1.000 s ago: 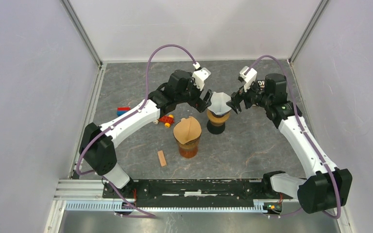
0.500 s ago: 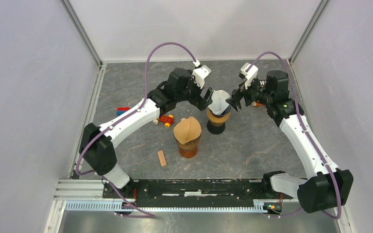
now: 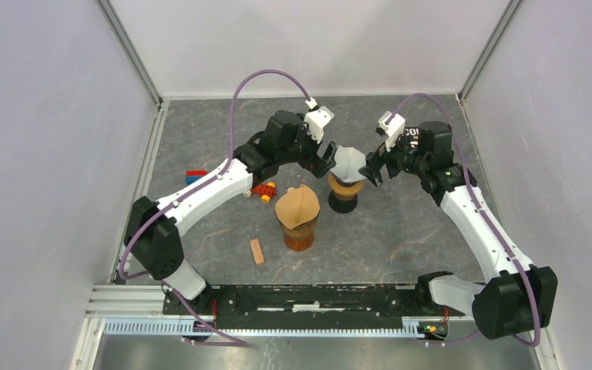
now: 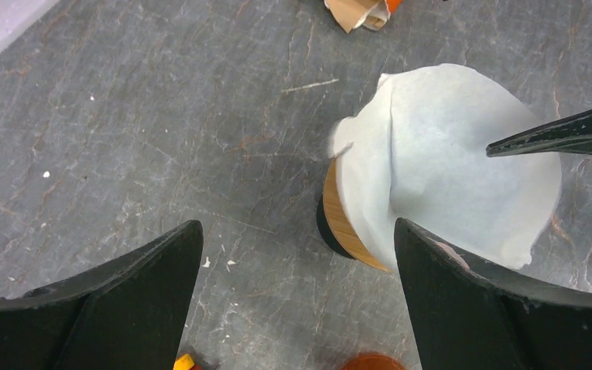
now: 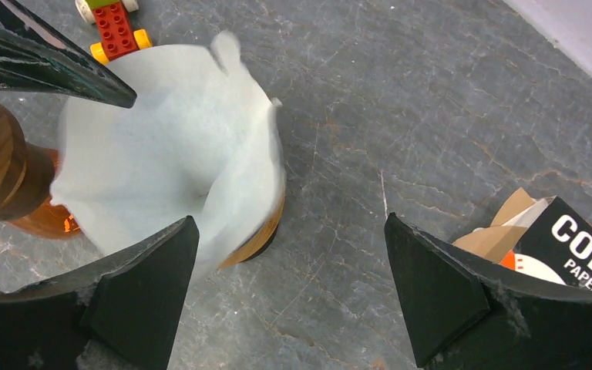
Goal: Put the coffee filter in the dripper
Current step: Adjust the coffee filter in the coffee dripper.
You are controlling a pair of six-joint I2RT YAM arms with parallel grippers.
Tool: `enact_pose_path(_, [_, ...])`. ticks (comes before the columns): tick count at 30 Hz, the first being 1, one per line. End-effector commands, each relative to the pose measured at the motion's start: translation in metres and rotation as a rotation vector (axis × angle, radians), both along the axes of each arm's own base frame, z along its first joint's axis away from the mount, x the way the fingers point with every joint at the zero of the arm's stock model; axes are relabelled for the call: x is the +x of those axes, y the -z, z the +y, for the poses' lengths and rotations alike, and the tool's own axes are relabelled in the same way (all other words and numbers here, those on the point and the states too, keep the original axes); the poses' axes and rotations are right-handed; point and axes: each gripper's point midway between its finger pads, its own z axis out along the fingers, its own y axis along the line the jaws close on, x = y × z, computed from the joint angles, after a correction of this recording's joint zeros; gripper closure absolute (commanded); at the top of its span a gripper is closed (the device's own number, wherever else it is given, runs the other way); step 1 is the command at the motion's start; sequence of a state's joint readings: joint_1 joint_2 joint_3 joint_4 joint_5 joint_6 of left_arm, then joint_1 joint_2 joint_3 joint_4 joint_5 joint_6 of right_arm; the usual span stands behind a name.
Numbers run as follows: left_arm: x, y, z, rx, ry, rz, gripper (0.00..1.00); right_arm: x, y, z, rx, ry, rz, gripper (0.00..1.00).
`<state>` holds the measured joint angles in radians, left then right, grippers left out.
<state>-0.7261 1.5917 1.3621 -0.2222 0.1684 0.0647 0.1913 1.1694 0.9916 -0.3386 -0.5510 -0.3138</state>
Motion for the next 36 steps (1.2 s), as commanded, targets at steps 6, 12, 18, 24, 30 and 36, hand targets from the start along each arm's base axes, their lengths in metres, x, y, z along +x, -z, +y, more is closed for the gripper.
enact_pose_path(6, [-0.003,0.002,0.001,0.008,0.043,-0.067,0.00,0.002,0.001,-0.002,-0.007,0.001,-0.039,0.02])
enact_pose_path(12, [-0.001,0.002,-0.002,-0.001,0.044,-0.068,0.00,0.004,-0.001,0.000,-0.001,-0.007,-0.040,0.02])
enact_pose_path(18, [0.002,-0.017,-0.004,-0.017,0.046,-0.094,0.00,0.008,-0.023,0.002,0.014,-0.015,-0.068,0.02])
enact_pose_path(24, [0.003,-0.032,-0.008,-0.038,0.055,-0.104,0.00,0.012,-0.045,0.005,0.035,-0.021,-0.095,0.02])
enact_pose_path(30, [0.002,-0.041,-0.008,-0.048,0.059,-0.119,0.00,0.011,-0.048,0.006,0.039,-0.022,-0.097,0.02])
enact_pose_path(36, [0.001,-0.050,-0.007,-0.060,0.057,-0.133,0.00,0.010,-0.049,0.006,0.040,-0.023,-0.097,0.02])
